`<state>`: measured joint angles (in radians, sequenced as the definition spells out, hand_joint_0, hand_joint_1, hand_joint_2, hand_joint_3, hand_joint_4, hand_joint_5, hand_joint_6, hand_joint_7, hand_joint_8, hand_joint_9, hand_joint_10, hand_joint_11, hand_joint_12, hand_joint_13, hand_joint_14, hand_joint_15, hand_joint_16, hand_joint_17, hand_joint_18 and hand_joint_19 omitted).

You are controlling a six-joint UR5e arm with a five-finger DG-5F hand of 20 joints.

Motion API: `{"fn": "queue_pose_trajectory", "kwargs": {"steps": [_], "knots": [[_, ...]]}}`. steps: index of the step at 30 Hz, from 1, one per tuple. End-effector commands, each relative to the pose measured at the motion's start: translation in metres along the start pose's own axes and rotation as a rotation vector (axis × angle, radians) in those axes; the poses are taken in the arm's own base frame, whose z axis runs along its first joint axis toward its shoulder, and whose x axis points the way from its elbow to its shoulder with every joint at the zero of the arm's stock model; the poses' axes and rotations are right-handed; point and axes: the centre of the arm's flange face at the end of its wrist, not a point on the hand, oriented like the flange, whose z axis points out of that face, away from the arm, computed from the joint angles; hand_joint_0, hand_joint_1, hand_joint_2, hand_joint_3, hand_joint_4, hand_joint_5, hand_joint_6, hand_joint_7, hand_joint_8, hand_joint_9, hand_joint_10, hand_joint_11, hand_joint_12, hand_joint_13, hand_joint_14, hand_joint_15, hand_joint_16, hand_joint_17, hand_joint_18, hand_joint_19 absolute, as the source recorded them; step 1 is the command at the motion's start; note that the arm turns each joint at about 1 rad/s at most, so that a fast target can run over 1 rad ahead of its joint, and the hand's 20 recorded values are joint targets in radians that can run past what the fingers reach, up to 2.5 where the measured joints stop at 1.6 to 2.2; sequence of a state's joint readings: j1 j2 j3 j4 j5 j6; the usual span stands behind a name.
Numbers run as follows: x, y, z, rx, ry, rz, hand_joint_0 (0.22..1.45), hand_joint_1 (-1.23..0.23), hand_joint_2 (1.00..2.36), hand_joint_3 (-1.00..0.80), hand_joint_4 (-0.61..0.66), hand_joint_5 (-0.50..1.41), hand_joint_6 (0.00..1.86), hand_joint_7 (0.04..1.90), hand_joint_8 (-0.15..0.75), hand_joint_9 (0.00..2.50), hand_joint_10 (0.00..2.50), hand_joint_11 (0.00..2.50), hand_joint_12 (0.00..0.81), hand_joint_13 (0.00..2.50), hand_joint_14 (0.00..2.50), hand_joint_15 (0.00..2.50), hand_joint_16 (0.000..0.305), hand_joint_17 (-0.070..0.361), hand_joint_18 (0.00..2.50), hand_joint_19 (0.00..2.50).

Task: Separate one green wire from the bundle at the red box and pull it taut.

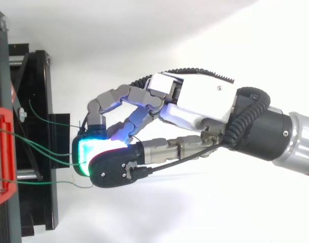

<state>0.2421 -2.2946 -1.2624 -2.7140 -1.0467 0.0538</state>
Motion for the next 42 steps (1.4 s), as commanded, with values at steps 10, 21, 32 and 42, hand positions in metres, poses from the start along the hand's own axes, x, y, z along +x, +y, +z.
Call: {"fn": "queue_pose_trajectory", "kwargs": {"steps": [10,21,32,42], "knots": [[0.0000,-0.0002,0.0000,0.000,-0.002,0.000,0.61,-0.76,1.01,-0.03,0.05,-0.11,0.90,1.24,0.311,1.12,0.02,0.70,0.400,0.81,0.01,0.36,0.055,0.125,0.81,0.41],[0.0002,-0.0002,0.0000,0.000,0.000,0.000,0.61,-0.76,1.01,-0.03,0.04,-0.11,0.90,1.24,0.309,1.12,0.02,0.71,0.402,0.81,0.01,0.35,0.055,0.125,0.81,0.41],[0.0002,-0.0002,0.0000,0.000,0.000,0.000,0.61,-0.76,1.01,-0.03,0.04,-0.11,0.90,1.24,0.311,1.12,0.02,0.70,0.400,0.81,0.01,0.35,0.055,0.124,0.81,0.41],[0.0002,-0.0002,0.0000,0.000,0.000,0.000,0.61,-0.76,1.02,-0.03,0.05,-0.11,0.90,1.24,0.312,1.11,0.02,0.71,0.397,0.81,0.01,0.36,0.055,0.123,0.80,0.41]]}}
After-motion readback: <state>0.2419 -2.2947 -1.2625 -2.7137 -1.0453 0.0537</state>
